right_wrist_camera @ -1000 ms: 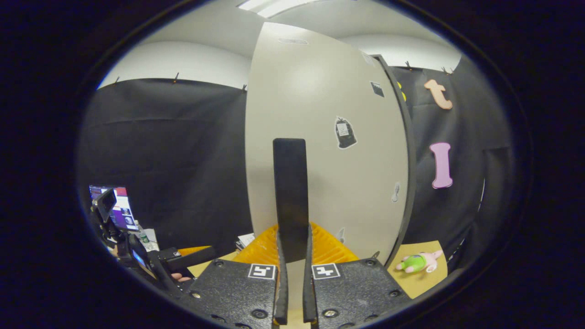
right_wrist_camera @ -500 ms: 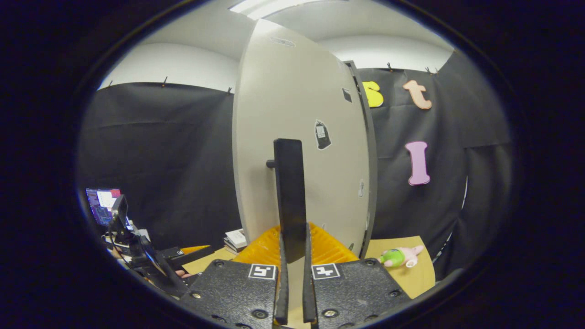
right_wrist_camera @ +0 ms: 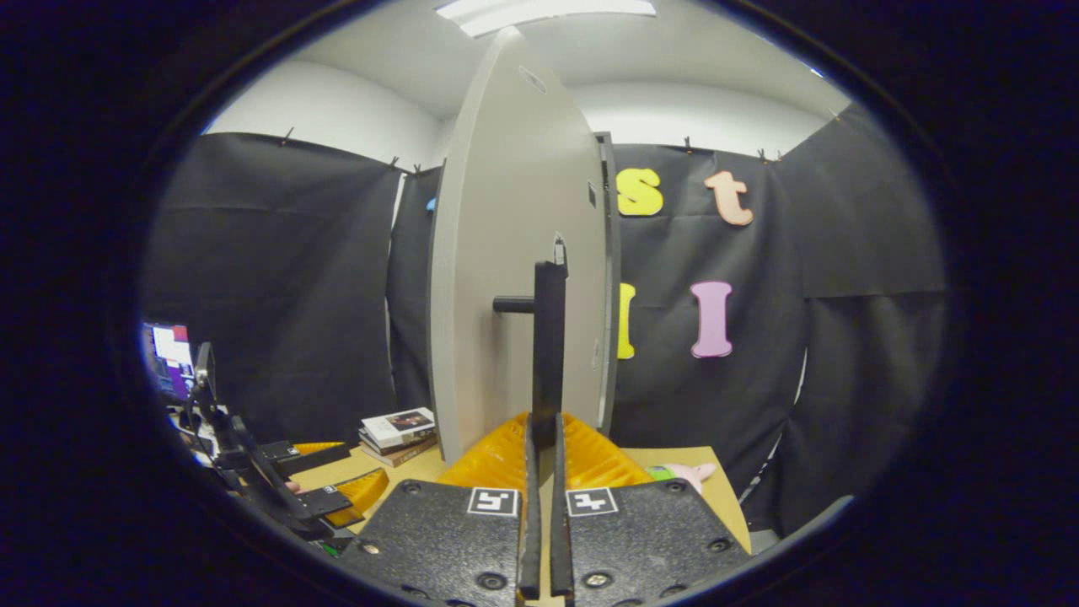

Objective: Open the cabinet door with the right hand, grasp the bottle in the cabinet with the left hand and place it on the coaster, then close the cabinet door with the right hand.

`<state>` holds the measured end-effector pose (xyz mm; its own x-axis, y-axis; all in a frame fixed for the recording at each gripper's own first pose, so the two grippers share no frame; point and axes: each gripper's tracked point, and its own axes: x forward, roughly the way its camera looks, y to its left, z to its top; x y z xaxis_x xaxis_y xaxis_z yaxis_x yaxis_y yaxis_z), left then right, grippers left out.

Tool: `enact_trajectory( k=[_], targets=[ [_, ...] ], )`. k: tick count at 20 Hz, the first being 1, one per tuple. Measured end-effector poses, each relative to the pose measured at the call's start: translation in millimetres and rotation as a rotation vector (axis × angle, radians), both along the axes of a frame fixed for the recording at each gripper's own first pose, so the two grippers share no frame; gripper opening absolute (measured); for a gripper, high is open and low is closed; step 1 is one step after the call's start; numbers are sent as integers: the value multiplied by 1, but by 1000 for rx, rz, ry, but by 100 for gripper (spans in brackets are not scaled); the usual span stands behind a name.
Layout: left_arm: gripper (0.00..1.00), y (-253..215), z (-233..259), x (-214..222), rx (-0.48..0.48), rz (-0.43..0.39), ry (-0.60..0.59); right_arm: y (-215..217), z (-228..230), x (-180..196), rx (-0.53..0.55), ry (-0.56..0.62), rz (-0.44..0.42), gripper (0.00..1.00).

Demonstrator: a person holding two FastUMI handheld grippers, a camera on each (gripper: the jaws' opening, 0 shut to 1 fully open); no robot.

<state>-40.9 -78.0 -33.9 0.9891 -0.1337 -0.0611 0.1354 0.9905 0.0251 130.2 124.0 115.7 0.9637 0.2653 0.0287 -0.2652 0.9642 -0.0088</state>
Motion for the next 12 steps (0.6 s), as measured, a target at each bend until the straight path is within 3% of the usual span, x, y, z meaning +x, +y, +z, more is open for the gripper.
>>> enact_trajectory(
  k=[5, 12],
  targets=[
    [95, -11, 4, -3, 10, -22, -13, -36, 3, 8, 0, -19, -135, 4],
    [95, -13, 5, -11, 14, -14, -23, -41, 2, 0, 23, -17, -120, 4]
  ],
)
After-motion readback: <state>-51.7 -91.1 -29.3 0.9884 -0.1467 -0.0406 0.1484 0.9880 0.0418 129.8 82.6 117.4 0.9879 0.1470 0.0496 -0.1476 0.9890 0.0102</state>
